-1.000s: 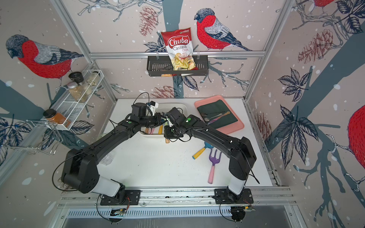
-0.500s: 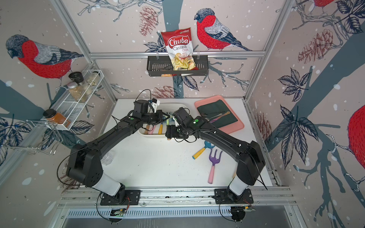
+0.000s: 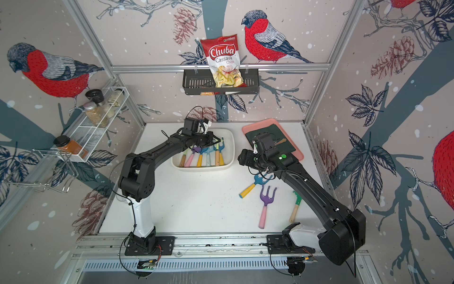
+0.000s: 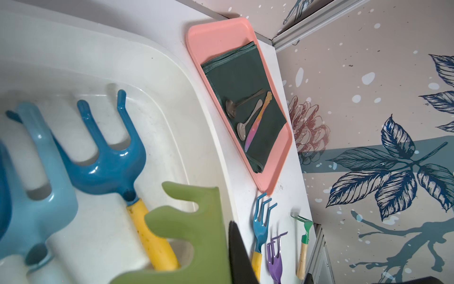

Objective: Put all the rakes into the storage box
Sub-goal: Place the rake in the storage box.

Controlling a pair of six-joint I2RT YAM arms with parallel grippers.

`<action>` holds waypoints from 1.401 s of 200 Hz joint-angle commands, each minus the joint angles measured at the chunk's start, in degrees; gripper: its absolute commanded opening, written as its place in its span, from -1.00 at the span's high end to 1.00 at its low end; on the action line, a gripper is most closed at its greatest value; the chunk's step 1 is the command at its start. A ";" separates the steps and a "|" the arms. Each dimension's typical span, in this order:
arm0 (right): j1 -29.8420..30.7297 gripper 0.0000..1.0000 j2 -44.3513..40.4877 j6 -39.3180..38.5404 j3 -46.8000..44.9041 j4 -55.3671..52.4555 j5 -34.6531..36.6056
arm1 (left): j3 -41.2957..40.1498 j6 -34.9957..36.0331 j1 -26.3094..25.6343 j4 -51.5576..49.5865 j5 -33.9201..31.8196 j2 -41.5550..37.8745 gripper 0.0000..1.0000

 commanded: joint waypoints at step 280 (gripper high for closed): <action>-10.05 -0.58 -0.97 -5.84 -5.49 -2.12 -5.98 | 4.67 0.60 0.27 11.04 3.24 14.89 -0.05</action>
